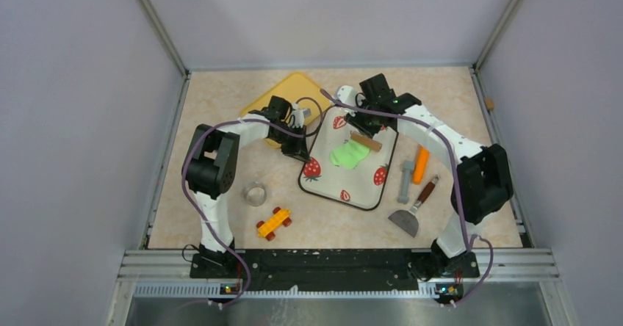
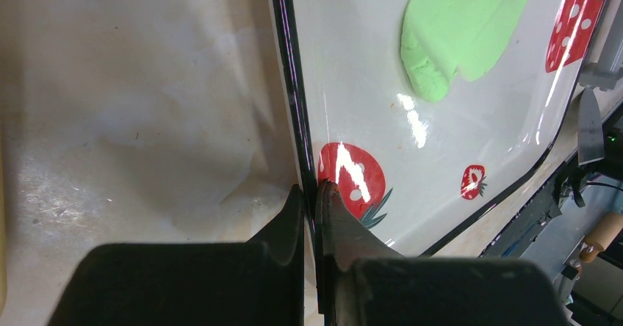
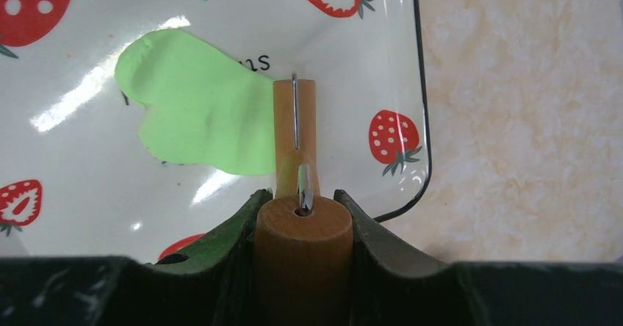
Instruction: Roll out the dumpling wrappers from the dough
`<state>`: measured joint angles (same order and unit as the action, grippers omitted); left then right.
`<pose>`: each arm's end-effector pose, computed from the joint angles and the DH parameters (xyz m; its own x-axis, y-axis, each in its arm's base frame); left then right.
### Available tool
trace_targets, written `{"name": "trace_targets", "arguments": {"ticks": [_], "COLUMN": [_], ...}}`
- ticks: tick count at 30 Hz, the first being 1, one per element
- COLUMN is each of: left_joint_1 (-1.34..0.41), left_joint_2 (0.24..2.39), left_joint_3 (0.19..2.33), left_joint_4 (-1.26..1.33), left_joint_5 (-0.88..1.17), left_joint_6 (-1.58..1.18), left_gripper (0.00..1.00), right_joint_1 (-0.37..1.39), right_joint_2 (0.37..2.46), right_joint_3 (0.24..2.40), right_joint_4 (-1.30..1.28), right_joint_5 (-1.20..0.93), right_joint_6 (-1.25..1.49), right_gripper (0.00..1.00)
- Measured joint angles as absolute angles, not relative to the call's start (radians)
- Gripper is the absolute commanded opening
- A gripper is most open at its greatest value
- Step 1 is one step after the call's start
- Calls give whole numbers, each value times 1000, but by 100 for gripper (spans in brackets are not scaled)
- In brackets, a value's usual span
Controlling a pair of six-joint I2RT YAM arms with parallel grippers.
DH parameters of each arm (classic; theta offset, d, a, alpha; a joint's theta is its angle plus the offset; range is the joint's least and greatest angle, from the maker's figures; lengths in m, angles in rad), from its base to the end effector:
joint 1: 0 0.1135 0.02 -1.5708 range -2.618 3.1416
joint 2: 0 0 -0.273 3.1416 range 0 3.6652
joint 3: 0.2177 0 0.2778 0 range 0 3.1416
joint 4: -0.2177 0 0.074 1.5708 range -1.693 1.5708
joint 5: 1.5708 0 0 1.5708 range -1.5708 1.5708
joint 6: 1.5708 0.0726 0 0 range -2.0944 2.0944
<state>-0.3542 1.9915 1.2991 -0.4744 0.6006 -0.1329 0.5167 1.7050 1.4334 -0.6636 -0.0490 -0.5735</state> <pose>0.3902 -0.1880 0.1126 -0.9203 0.2238 -0.3208 0.3759 0.7328 -0.5672 0.3642 0.2110 0.2512 -0.3063 -0.7973 -0.5201 -0.8153 0.5017 -0.2890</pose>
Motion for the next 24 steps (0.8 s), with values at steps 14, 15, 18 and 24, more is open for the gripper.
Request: {"name": "trace_targets", "arguments": {"ticks": [14,15,18,24], "left_joint_1": [-354,-354,-355,-355], "left_joint_2": [1991,1991,1988,1988], "left_joint_3": [1299,1299,1299,1306], "left_joint_4": [-480,-480,-482,-518], "left_joint_5": [599,598,593,597], "left_joint_6": [-132,-133,-138,-117], "left_gripper": [0,0,0,0], "right_joint_1": [455,442,379,299], "right_joint_2": [1774,1774,1773,1726], "right_joint_3": [1485,1510,1606,1700], "right_joint_4": [-644,-662,-710,-800], "right_joint_5": [42,23,-64,-205], "right_joint_6": [-554,-525,-405,-223], "right_gripper": [0,0,0,0]}}
